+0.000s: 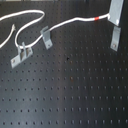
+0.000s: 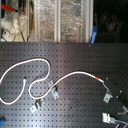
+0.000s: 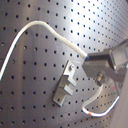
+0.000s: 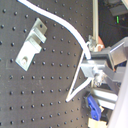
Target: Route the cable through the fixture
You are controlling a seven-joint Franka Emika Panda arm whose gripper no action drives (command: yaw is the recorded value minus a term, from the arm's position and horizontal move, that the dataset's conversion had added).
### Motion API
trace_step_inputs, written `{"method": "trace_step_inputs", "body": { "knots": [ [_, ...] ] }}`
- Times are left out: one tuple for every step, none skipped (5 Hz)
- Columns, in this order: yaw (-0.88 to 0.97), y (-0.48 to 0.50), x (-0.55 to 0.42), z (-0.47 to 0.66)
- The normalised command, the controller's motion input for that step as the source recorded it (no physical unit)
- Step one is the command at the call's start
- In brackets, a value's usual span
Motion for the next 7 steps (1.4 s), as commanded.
{"method": "trace_step_inputs", "body": {
  "knots": [
    [0.0, 0.018, -0.005, 0.0],
    [-0.15, -0.157, -0.208, 0.28],
    [-0.17, -0.271, -0.255, 0.4],
    [-0.07, -0.154, -0.18, 0.2],
    [0.0, 0.008, 0.006, 0.0],
    [-0.32, 0.163, -0.215, 0.36],
    [0.13, 0.137, -0.359, 0.33]
  ]
}}
